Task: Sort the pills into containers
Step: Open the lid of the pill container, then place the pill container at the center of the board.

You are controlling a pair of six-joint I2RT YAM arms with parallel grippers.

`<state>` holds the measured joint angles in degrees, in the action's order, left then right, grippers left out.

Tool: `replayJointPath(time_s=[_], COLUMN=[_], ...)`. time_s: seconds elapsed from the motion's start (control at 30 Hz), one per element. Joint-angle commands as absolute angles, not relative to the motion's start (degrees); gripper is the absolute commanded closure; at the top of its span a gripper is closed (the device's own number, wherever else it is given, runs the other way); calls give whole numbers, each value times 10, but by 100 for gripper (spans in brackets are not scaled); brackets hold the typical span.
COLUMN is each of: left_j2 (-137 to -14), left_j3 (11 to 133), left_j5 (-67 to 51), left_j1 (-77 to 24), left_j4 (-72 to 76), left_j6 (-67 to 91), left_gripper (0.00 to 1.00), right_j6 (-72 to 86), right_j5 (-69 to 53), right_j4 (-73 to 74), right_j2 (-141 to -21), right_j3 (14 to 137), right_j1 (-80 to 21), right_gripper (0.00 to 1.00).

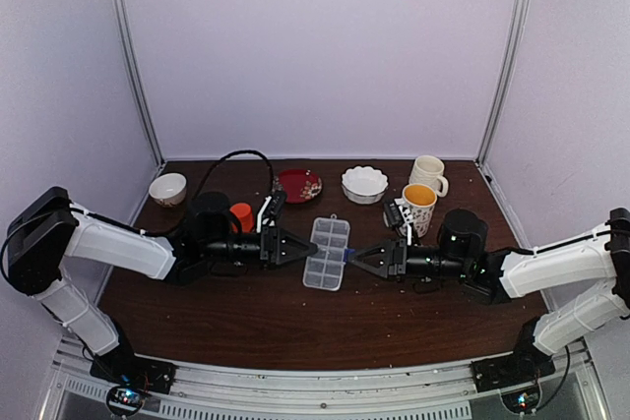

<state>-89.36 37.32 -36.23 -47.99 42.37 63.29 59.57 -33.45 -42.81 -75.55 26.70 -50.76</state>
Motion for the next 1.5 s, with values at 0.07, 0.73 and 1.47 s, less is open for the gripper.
replayJointPath(time_s=[0.07,0.73,1.47], left_j2=[-888,-914,-1009], left_j3=[381,365,394], left_j5=[-356,-309,-320], left_j1=[-481,-481,-480], left_j4=[425,357,310], left_j6=[621,591,558], left_gripper=[88,29,33], right_j6=[588,546,563], right_j5=[-339,-299,-336], right_j4=[-457,-224,-199], right_j2=[-743,-771,-925], right_j3=[273,335,421], right_j1=[-512,-505,-504], right_gripper=[96,100,100])
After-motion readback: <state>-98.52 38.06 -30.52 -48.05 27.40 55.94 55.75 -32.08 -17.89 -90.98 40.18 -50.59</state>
